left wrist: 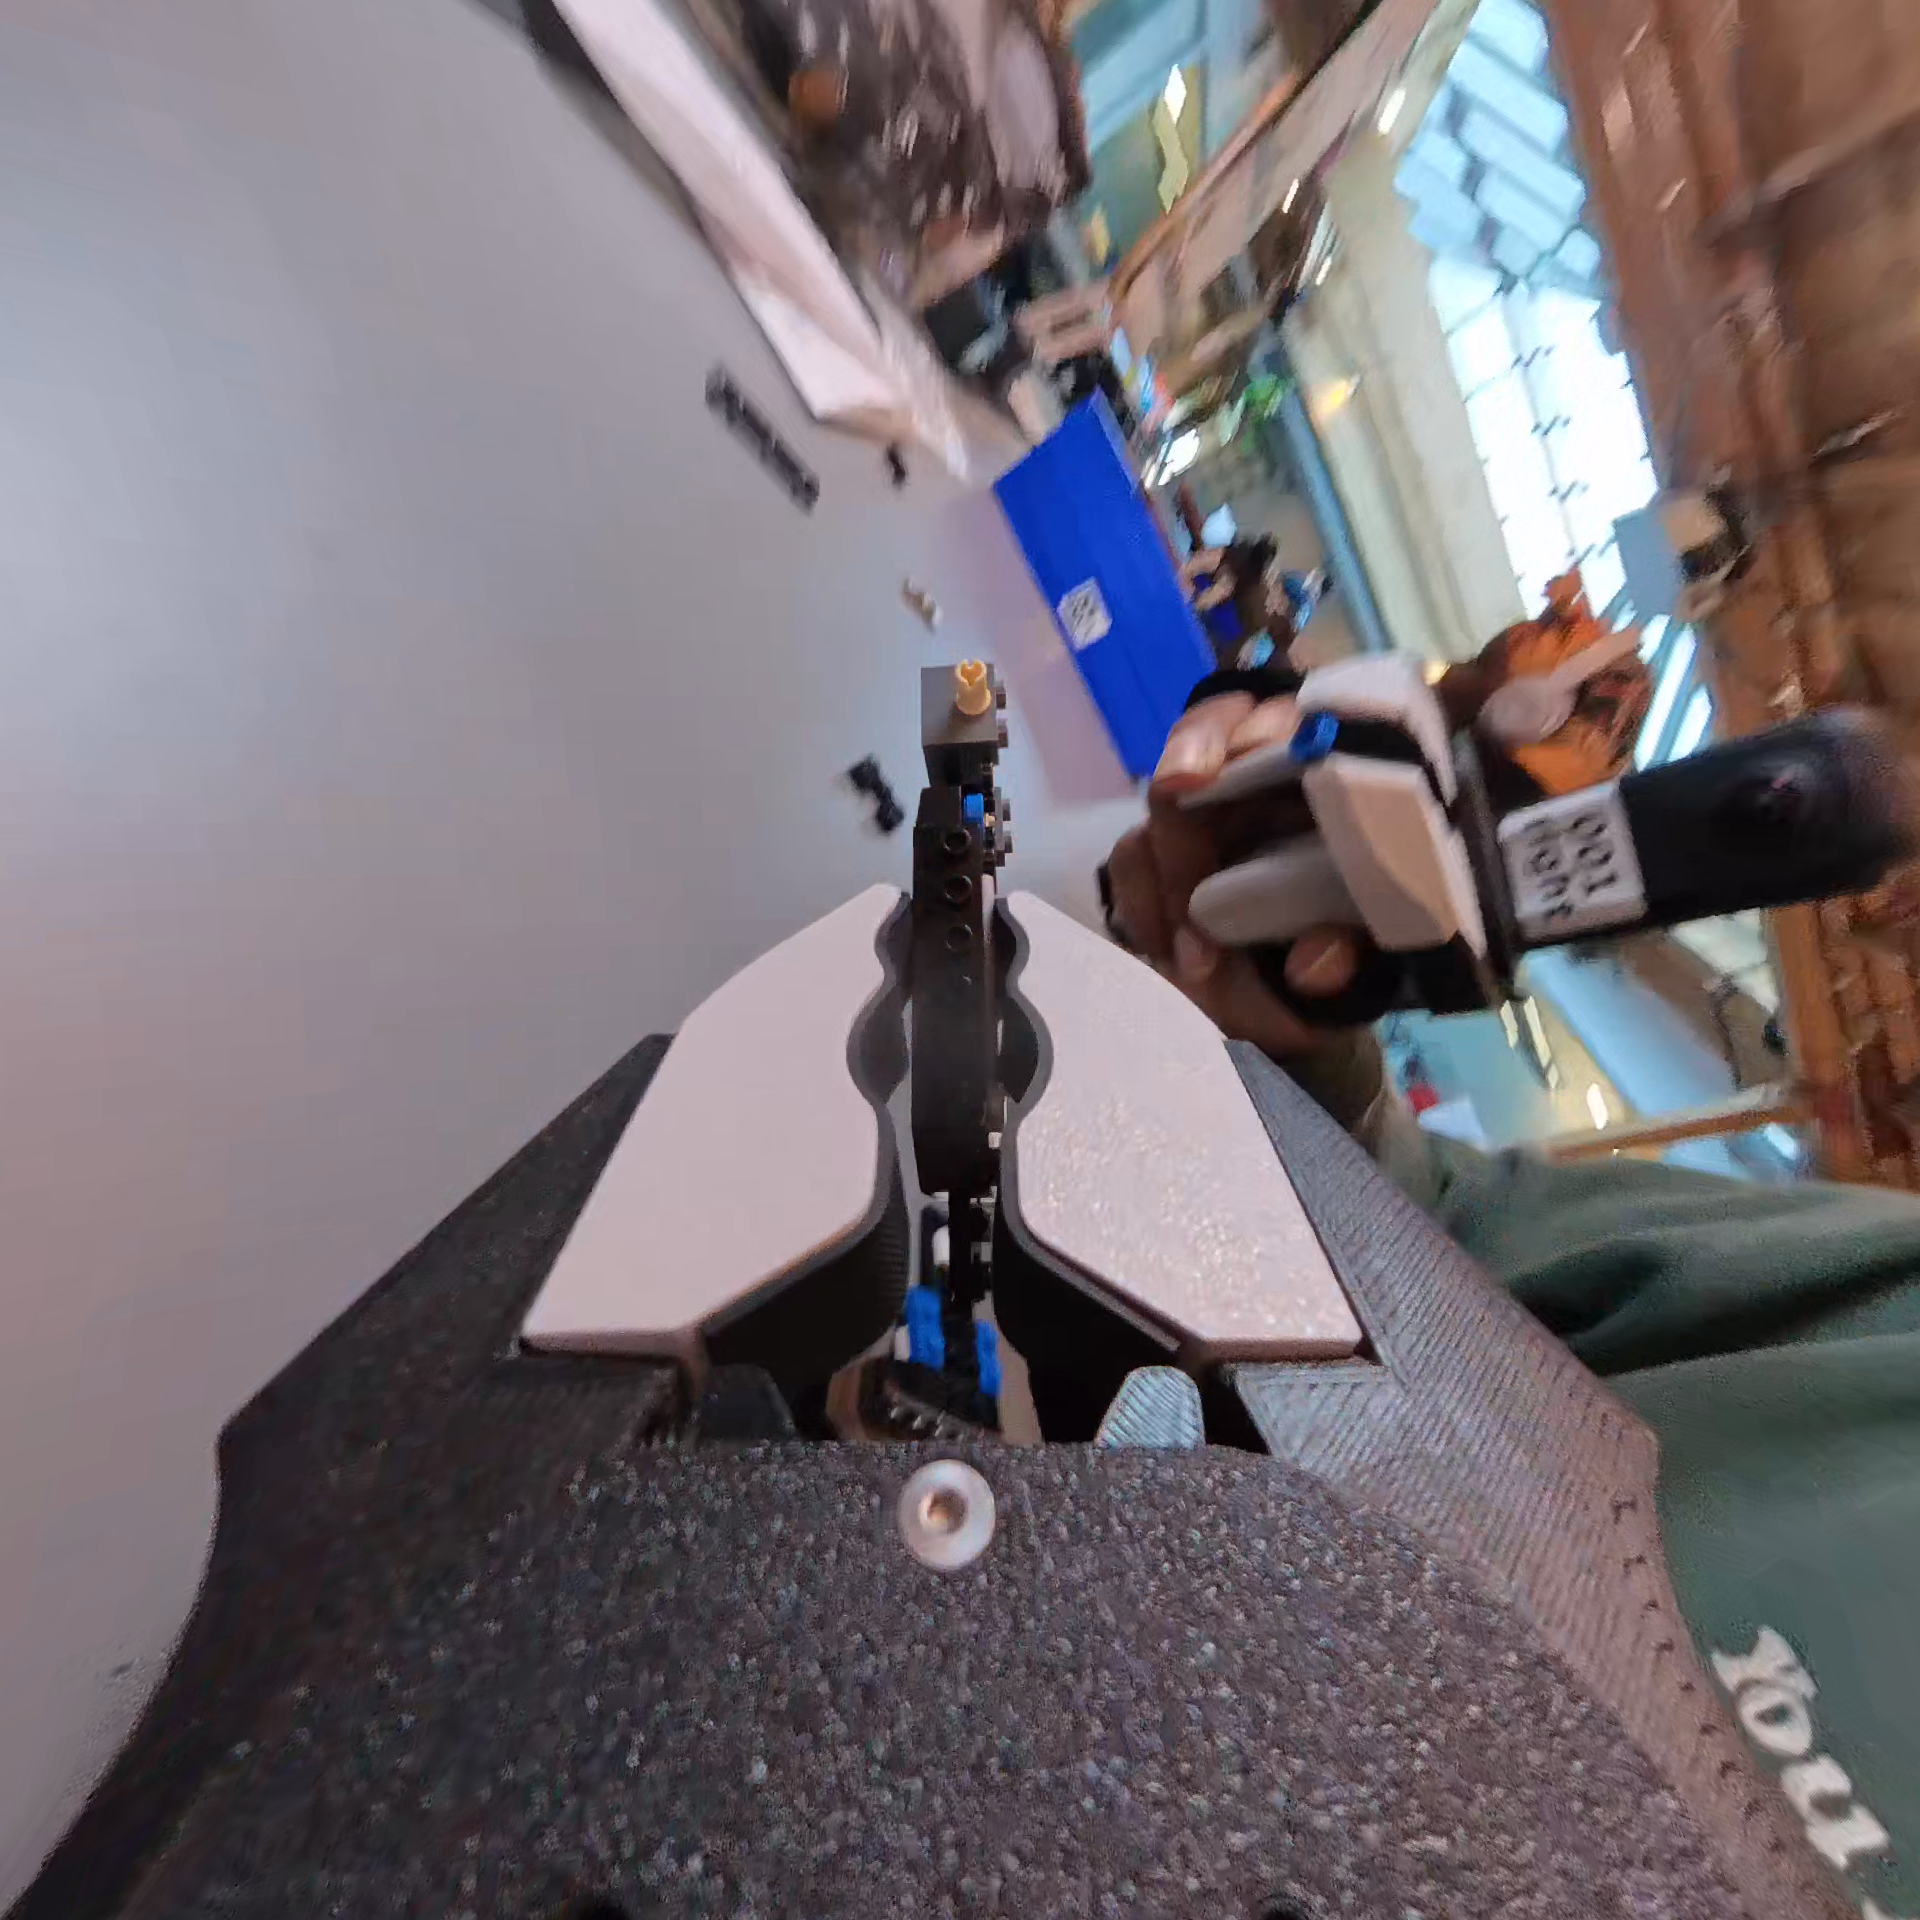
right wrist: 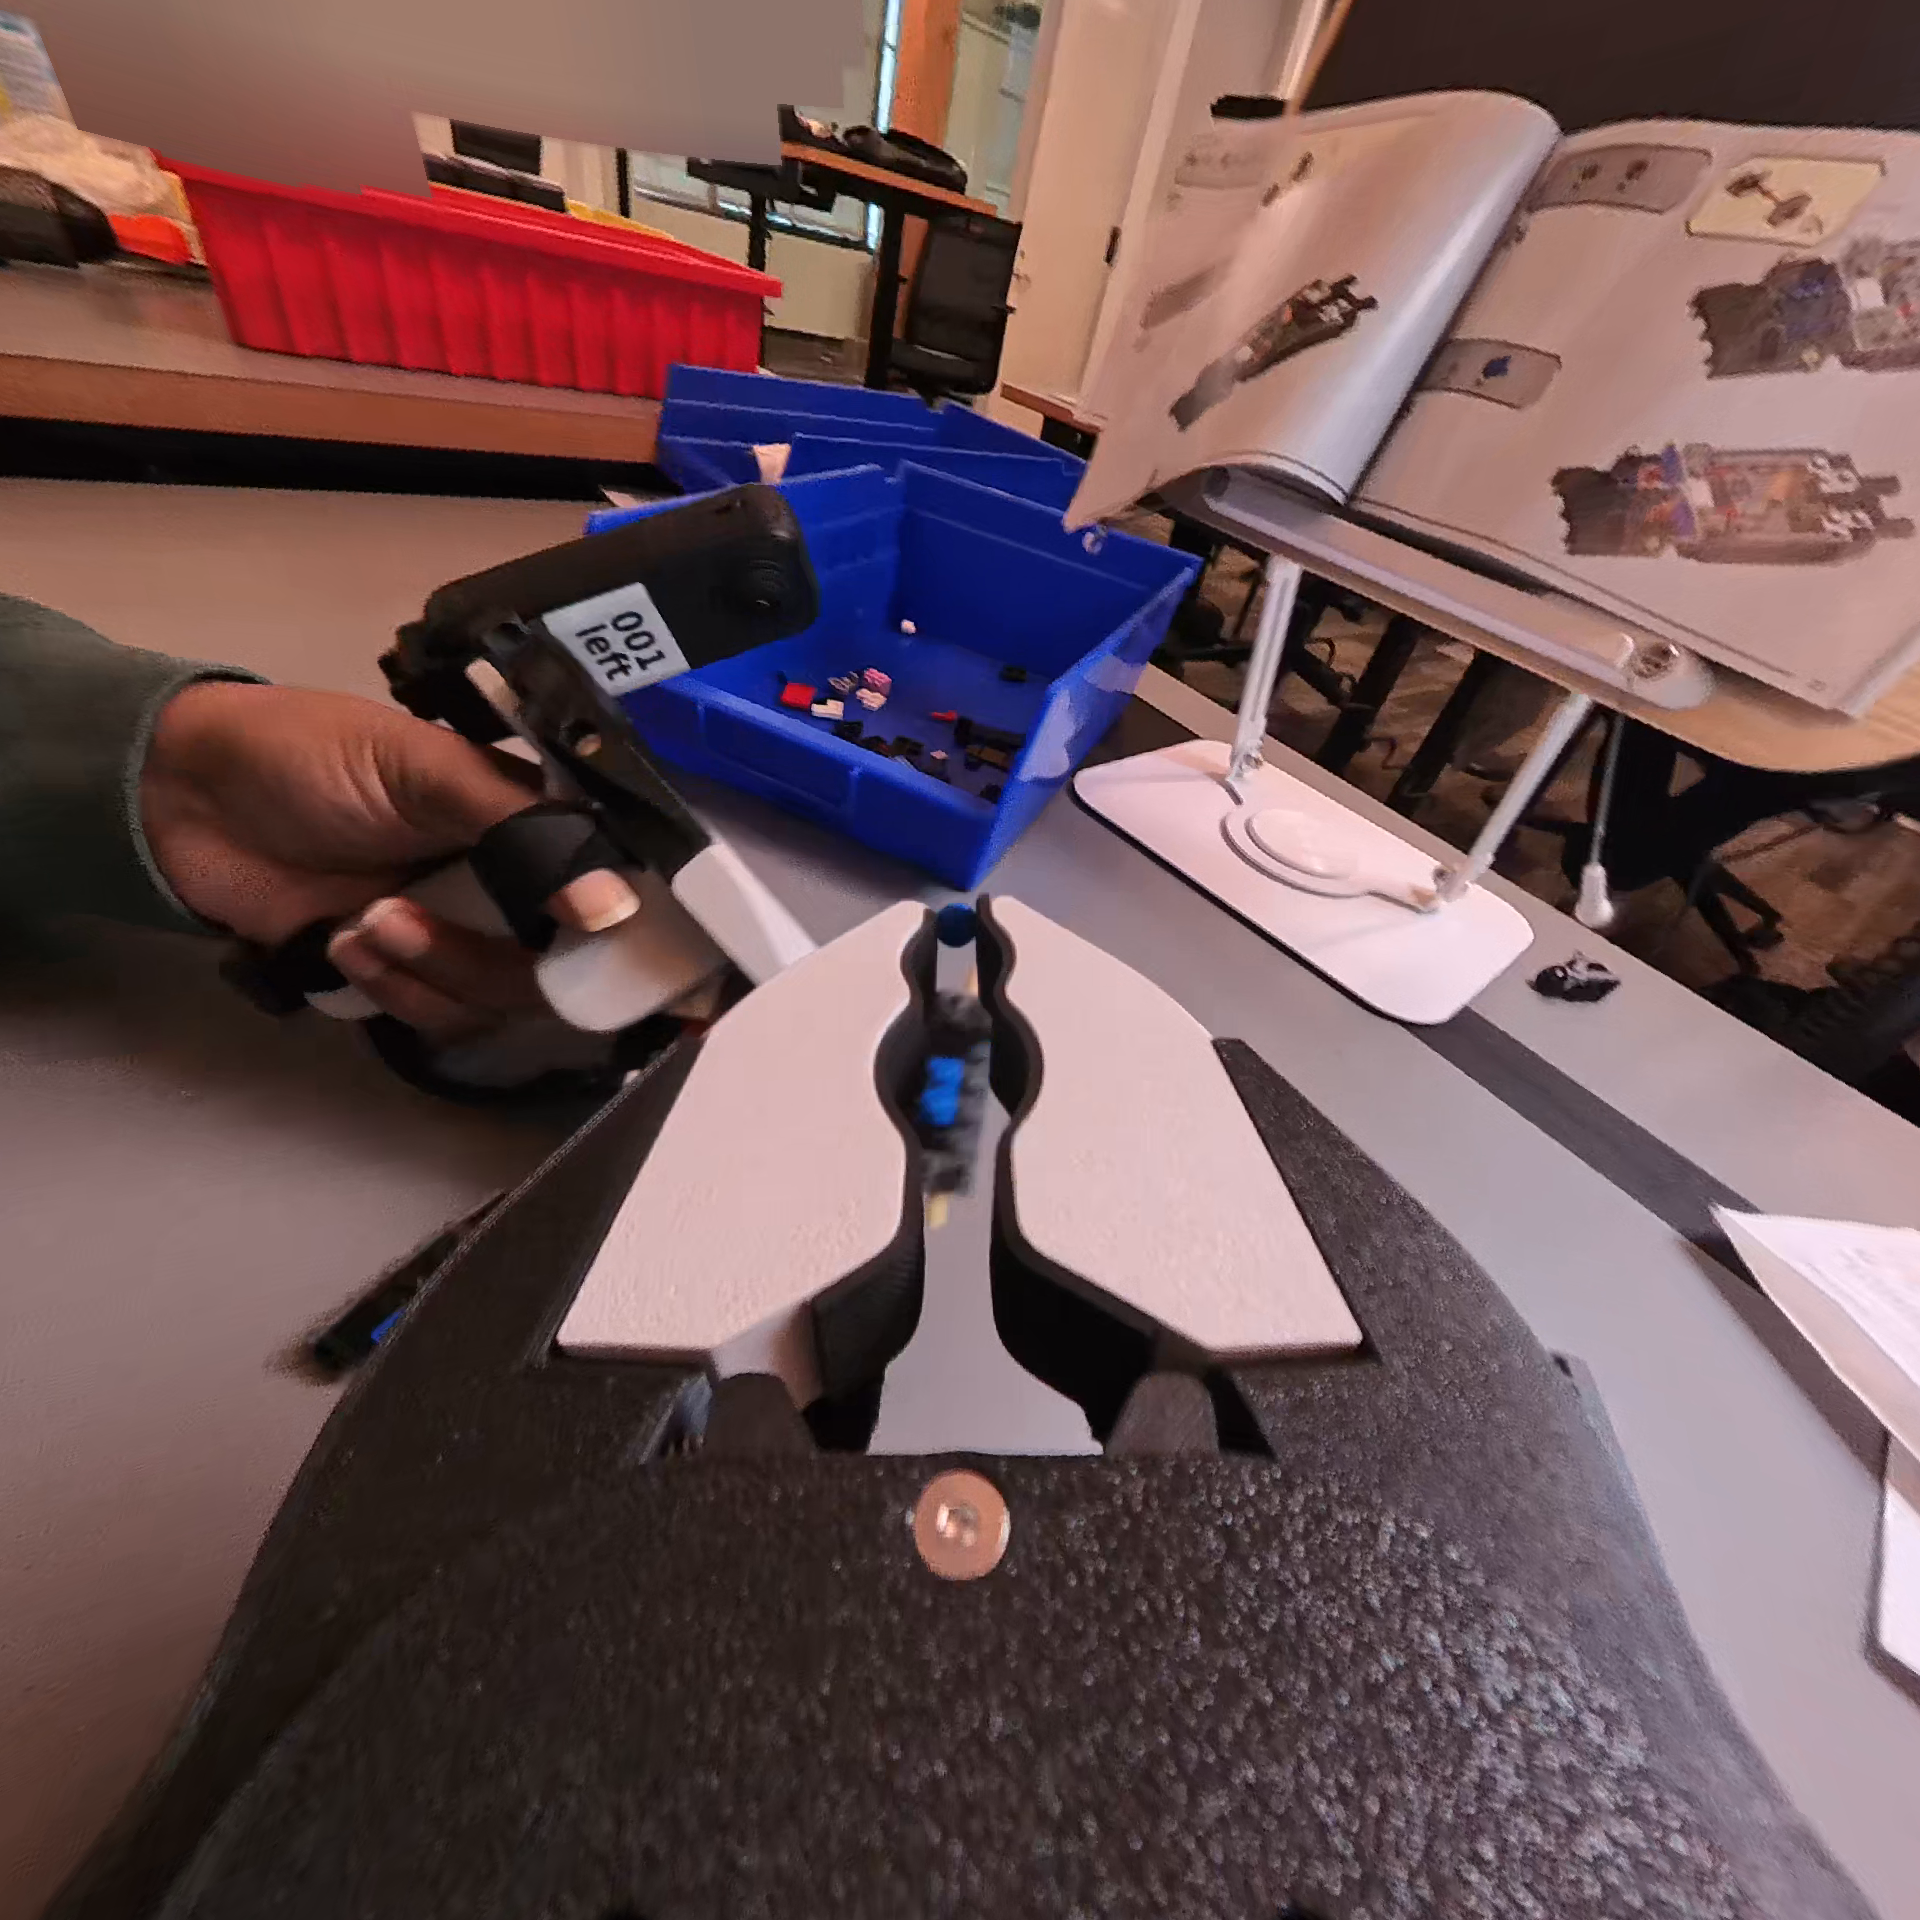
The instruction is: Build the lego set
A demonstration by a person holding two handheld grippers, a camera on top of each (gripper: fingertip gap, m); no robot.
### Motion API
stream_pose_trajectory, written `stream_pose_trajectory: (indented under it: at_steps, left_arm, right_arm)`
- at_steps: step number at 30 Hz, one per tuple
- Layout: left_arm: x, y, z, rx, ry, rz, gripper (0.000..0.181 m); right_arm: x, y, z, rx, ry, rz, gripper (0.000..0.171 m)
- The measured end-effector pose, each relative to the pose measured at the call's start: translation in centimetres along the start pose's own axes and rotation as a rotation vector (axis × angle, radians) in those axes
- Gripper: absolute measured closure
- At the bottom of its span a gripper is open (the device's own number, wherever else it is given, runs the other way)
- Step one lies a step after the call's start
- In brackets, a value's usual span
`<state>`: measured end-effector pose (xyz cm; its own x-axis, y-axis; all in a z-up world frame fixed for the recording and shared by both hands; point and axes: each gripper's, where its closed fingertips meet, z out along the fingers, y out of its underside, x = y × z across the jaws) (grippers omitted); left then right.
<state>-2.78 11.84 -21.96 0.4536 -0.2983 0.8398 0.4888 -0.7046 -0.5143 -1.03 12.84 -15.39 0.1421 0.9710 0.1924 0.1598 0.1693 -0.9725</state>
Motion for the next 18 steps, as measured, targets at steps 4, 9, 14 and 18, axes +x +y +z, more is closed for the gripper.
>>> stream_pose_trajectory:
  at_steps: [4, 9, 14, 18]
  left_arm:
    - [-2.0, 3.3, 0.3, -0.292, -0.142, 0.205, 0.167]
    - [-4.2, 2.1, -0.6, -0.371, -0.330, 0.461, 0.143]
    - [1.2, 0.0, -1.2, -0.196, -0.070, 0.531, 0.156]
    - [5.6, -1.0, -1.9, -0.118, 0.326, 0.084, 0.158]
  right_arm:
    - [1.6, 1.2, -0.3, -0.028, 0.006, 0.107, 0.164]
    - [1.0, 1.9, -0.1, -0.037, -0.071, 0.189, 0.164]
    - [-1.0, 0.6, 0.0, 0.047, -0.188, 0.237, 0.164]
    - [-3.9, -0.7, -0.1, 0.093, -0.229, -0.003, 0.164]
